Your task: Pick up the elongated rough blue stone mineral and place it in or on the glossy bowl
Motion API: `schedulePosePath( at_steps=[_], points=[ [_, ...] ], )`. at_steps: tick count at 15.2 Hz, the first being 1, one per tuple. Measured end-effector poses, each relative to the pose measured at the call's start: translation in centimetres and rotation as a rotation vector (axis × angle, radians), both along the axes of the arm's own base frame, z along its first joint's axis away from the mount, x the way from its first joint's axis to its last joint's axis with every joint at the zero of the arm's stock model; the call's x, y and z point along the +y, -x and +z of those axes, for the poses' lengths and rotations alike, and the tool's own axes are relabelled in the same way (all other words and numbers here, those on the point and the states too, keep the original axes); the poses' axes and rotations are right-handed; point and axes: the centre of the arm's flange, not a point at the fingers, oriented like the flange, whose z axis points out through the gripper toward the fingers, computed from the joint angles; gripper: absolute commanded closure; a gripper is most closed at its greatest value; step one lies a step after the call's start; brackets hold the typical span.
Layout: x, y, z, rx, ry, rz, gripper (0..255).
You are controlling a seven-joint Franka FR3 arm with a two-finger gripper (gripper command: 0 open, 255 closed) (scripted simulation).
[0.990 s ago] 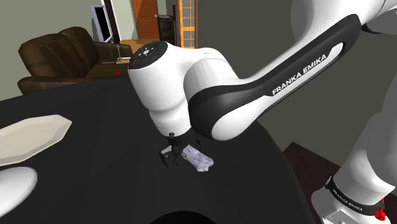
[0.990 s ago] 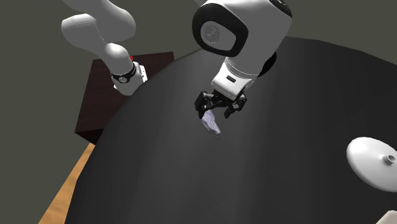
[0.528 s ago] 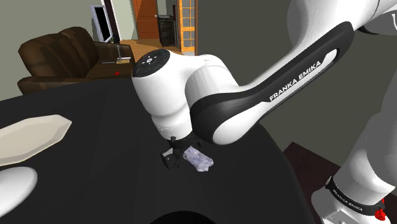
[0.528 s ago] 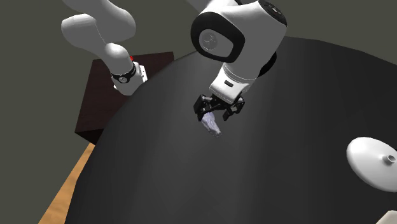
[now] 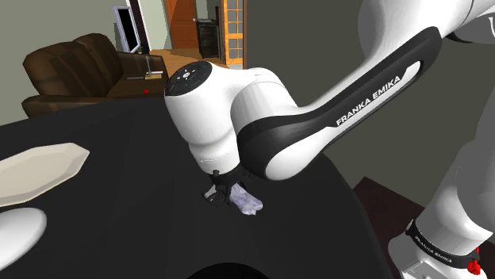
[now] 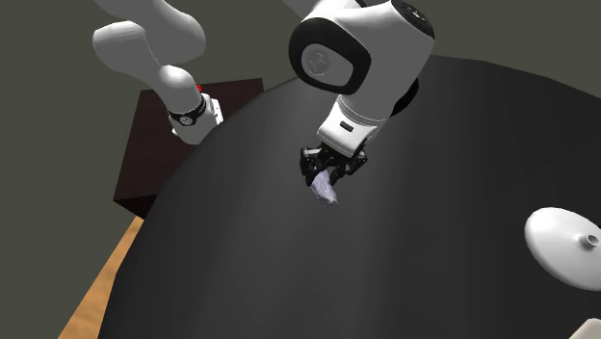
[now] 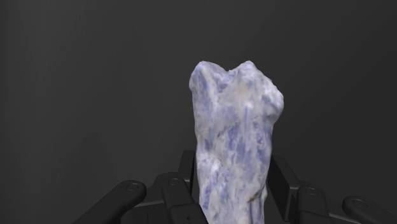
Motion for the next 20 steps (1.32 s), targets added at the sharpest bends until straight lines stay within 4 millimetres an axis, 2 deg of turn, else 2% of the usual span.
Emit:
schedulePosePath(
  at_steps=[4, 6, 20],
  points=[
    [0.0, 0.0, 0.0, 0.000, 0.000, 0.000, 255],
    [0.0, 0.0, 0.6, 0.001, 0.000, 0.000, 255],
    [-0.1, 0.0, 7.8, 0.001, 0.000, -0.001, 255]
  ],
)
